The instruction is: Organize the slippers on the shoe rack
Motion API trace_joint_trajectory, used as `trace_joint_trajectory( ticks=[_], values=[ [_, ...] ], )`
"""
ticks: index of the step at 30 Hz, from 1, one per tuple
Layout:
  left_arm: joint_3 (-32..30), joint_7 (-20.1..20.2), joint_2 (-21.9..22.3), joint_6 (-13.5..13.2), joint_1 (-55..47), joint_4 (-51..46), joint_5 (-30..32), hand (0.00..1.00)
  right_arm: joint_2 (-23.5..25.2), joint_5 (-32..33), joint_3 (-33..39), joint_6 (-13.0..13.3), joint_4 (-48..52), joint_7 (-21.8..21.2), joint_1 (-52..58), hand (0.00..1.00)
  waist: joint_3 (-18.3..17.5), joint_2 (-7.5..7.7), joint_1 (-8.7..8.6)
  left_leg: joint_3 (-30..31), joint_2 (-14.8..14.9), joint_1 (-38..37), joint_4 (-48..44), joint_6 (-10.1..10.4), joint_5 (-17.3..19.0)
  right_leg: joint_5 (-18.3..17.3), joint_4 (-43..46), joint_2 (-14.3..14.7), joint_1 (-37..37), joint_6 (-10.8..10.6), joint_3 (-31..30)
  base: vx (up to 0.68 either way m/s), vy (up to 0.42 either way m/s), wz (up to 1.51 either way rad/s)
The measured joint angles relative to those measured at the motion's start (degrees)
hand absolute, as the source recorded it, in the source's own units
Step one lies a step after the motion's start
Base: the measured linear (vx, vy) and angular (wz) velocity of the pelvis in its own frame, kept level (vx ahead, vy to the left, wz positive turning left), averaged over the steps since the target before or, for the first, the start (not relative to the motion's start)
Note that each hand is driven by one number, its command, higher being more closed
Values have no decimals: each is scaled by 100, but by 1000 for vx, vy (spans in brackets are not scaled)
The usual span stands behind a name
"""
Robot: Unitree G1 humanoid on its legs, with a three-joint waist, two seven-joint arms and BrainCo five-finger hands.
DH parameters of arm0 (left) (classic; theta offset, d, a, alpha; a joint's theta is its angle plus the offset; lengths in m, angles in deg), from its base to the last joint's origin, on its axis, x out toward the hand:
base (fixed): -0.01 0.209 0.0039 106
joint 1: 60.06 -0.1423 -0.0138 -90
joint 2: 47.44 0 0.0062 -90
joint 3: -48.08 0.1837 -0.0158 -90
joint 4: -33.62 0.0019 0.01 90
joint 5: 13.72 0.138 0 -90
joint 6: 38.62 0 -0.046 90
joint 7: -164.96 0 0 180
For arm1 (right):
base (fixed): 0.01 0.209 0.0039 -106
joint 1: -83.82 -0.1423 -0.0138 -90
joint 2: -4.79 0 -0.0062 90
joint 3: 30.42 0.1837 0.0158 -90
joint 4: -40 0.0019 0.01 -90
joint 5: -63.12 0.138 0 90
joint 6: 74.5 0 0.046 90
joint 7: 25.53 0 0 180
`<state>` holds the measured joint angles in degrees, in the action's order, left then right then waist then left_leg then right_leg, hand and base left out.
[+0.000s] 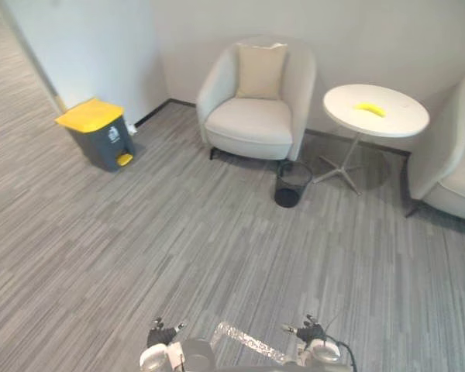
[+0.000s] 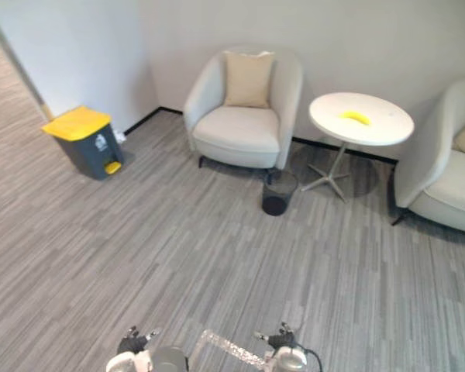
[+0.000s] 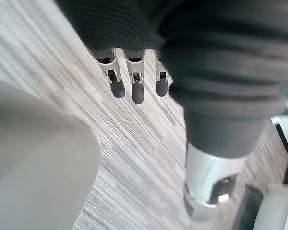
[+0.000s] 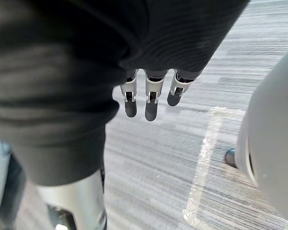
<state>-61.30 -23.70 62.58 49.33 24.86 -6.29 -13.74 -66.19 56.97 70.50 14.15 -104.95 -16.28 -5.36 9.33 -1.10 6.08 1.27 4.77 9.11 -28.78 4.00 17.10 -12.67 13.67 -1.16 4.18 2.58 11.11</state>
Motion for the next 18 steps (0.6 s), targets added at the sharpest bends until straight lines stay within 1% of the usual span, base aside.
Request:
trace_joint_trajectory(
  ticks=[1,2,3,4,5,6,8,11,15,17,18],
  values=[
    [15,0,0,-2,2,-1,0,0,0,0,0,-8,-4,9,-1,0,2,2,7,168,-113,-8,292,-23,-77,-4,11,-10,6,-22,-50,360,183,-63],
    [15,-3,17,-12,-4,10,-13,0,11,1,11,-18,-17,25,8,0,-11,-26,22,439,-269,-143,775,-35,-765,-31,1,20,43,-137,-189,293,154,-51],
    [23,-6,-55,-19,35,14,-2,0,80,2,12,-22,-33,30,25,0,28,71,30,338,-340,-292,857,-65,-780,-32,-58,-28,150,-218,-322,286,134,-42],
    [34,0,-90,-22,40,25,1,0,102,5,-24,-20,-32,26,23,0,49,119,33,273,-348,-370,909,-92,-768,6,-135,-71,229,-278,-359,238,123,-31],
    [58,2,-141,-24,62,48,2,0,101,5,-7,-23,-42,31,41,0,14,228,31,112,-391,-477,984,-154,-727,33,-253,-164,309,-321,-434,218,124,-25],
    [58,2,-159,-24,65,71,2,0,104,6,17,-23,-45,35,43,0,-1,253,37,65,-414,-525,1025,-154,-727,42,-278,-187,331,-334,-468,233,148,-41],
    [86,1,-218,-21,108,244,33,0,104,26,20,-17,-54,37,67,0,-30,267,28,-175,-452,-821,1279,-159,-729,152,-350,-256,395,-431,-661,141,104,-46],
    [189,5,-267,-15,110,296,110,0,105,187,91,-14,-18,41,153,0,-96,283,27,-371,-455,-944,1454,-167,-733,199,-430,-282,399,-446,-770,95,66,-43],
    [363,8,-315,-21,112,335,111,0,109,230,248,-7,-12,41,186,0,-111,289,18,-392,-435,-1082,1563,-168,-734,223,-606,-271,505,-449,-845,38,-12,-11],
    [378,8,-314,-16,91,363,113,0,108,232,255,-4,-12,41,221,0,-183,285,15,-391,-424,-1146,1716,-249,-791,224,-610,-264,492,-448,-851,-18,-43,-5],
    [424,11,-313,-20,82,398,110,0,107,239,302,30,-7,39,253,0,-226,265,13,-388,-424,-1227,1892,-240,-853,225,-635,-263,495,-448,-853,-9,-33,-2]
  ],
)
